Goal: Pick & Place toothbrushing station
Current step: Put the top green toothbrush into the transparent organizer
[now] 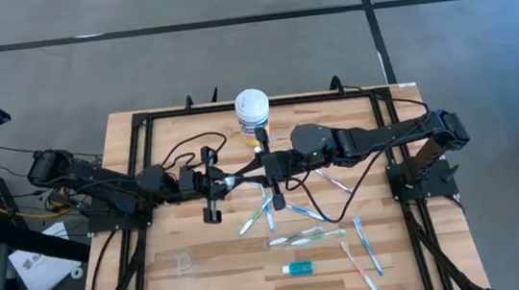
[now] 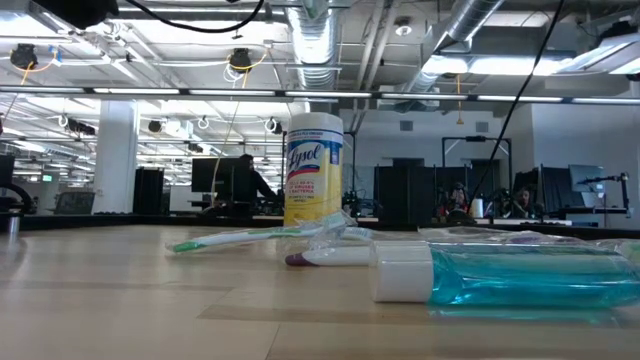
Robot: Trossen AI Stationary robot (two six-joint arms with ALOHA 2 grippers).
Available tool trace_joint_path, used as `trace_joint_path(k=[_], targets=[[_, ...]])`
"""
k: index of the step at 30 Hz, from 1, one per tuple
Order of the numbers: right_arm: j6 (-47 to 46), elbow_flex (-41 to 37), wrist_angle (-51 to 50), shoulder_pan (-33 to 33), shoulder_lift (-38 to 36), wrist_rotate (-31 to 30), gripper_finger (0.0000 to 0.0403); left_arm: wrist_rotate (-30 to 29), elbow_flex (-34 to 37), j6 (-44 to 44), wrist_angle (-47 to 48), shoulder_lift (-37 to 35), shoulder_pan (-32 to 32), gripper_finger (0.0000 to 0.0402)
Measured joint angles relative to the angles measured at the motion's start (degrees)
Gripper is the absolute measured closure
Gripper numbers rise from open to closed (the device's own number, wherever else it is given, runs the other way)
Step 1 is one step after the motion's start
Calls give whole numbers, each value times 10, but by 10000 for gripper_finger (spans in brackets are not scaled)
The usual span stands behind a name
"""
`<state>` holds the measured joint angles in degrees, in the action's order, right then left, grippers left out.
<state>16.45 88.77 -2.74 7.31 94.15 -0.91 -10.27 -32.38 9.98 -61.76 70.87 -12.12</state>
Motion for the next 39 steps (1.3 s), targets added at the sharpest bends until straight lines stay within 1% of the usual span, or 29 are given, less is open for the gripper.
trace_joint_path(k=[5,9,15,18,22,28,30,35,39], targets=[[0,0,-3,0,0,1,340,-13,0,1,12,-5,-16,386],[0,0,-5,5,0,-1,326,-34,16,0,36,-24,-25,390],[0,0,-26,4,-2,-1,311,-34,54,-15,55,-82,-52,388],[0,0,-30,5,-2,11,306,-34,72,-17,79,-116,-65,388],[-3,0,-41,5,-2,13,300,-35,90,-50,118,-166,-83,388],[-15,0,-70,5,-2,13,300,-34,100,-104,208,-220,-119,387],[-15,0,-83,5,-2,13,300,-34,100,-116,242,-232,-132,387],[-15,0,-94,5,-2,13,300,-31,100,-135,289,-250,-170,387],[-19,0,-94,5,-2,13,300,0,100,-144,309,-256,-200,386]])
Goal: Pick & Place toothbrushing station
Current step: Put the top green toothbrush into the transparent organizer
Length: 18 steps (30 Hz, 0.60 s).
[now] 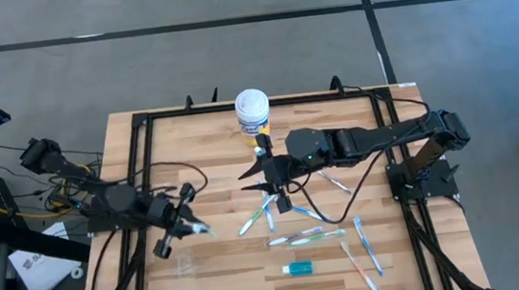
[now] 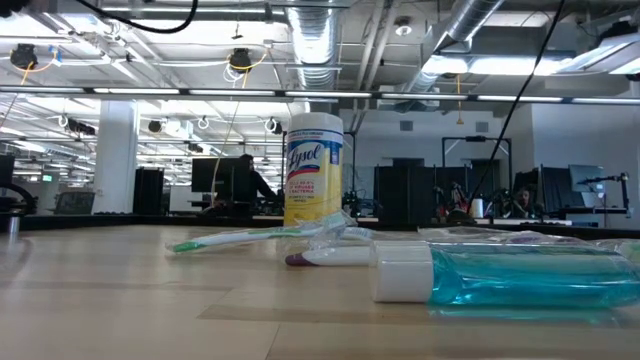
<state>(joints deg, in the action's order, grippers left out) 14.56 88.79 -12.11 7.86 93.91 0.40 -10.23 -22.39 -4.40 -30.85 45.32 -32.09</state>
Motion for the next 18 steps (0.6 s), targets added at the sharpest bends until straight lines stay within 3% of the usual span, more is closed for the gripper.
trace_joint_path(k=[6,18], targets=[[-13,0,0,0,0,0,300,44,0,-23,20,0,-50,386],[-11,0,1,0,0,0,300,46,0,-23,29,7,-159,386]])
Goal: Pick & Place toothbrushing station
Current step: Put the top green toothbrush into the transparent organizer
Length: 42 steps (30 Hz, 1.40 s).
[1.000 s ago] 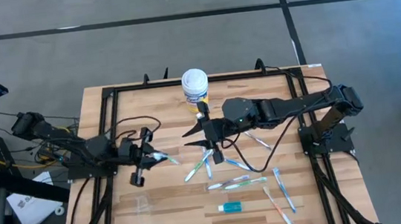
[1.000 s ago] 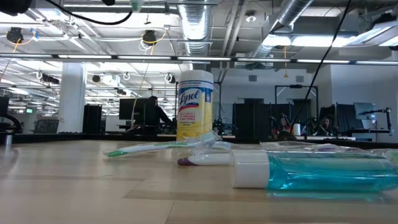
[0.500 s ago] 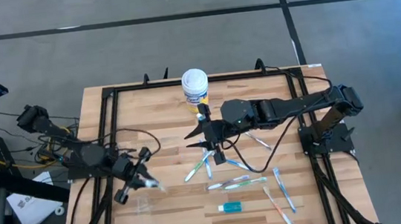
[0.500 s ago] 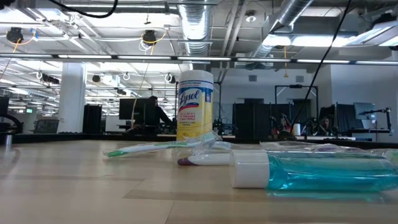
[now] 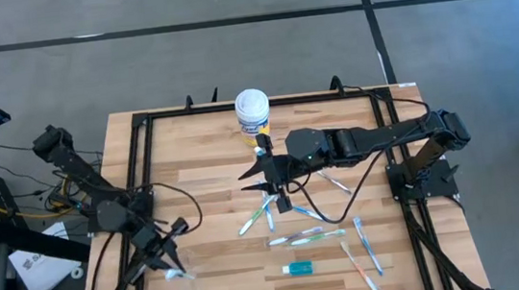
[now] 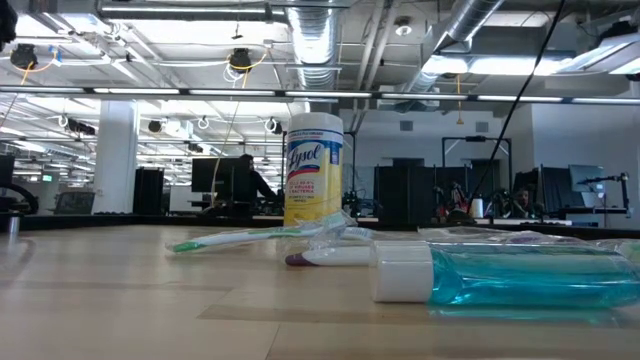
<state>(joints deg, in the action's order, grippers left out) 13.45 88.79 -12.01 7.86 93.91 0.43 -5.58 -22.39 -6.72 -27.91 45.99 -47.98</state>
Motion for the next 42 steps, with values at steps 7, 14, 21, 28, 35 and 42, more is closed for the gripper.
trace_joint_path(k=[7,14,21,28,35,42], targets=[[0,0,0,0,0,0,300,0,0,-13,-2,41,-39,385],[0,0,0,0,0,0,300,-1,0,-71,-6,90,-45,363],[-5,0,0,0,1,0,300,-1,0,-116,-16,136,-47,371],[-5,0,1,-1,1,-2,300,-1,0,-118,-40,159,-67,375],[-5,0,1,-1,1,-3,300,-13,0,-117,-57,167,-83,367],[-5,0,1,-1,1,-4,300,-19,0,-118,-84,197,-83,373]])
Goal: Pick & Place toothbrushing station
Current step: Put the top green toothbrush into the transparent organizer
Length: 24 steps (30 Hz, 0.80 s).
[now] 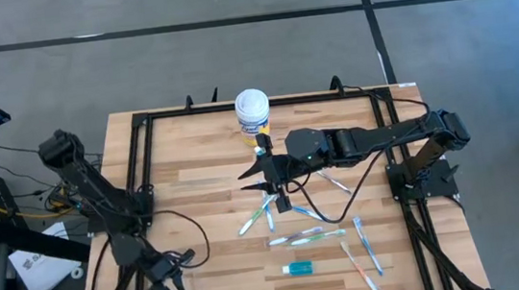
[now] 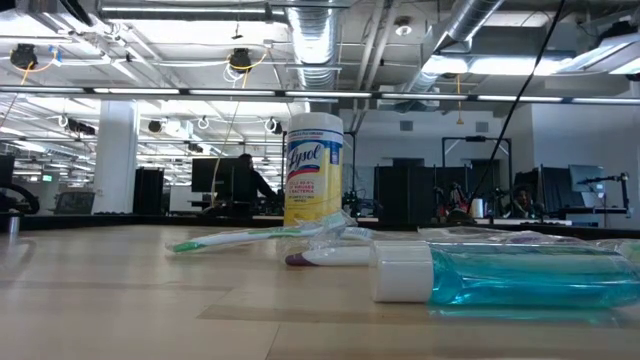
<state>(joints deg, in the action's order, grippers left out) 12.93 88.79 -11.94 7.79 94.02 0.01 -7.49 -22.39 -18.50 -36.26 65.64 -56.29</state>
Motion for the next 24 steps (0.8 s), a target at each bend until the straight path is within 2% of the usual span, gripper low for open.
trace_joint_path(k=[9,24], targets=[[0,0,0,0,0,0,300,0,0,-4,-19,36,0,360],[0,0,0,0,0,0,300,0,2,0,-19,37,0,366]])
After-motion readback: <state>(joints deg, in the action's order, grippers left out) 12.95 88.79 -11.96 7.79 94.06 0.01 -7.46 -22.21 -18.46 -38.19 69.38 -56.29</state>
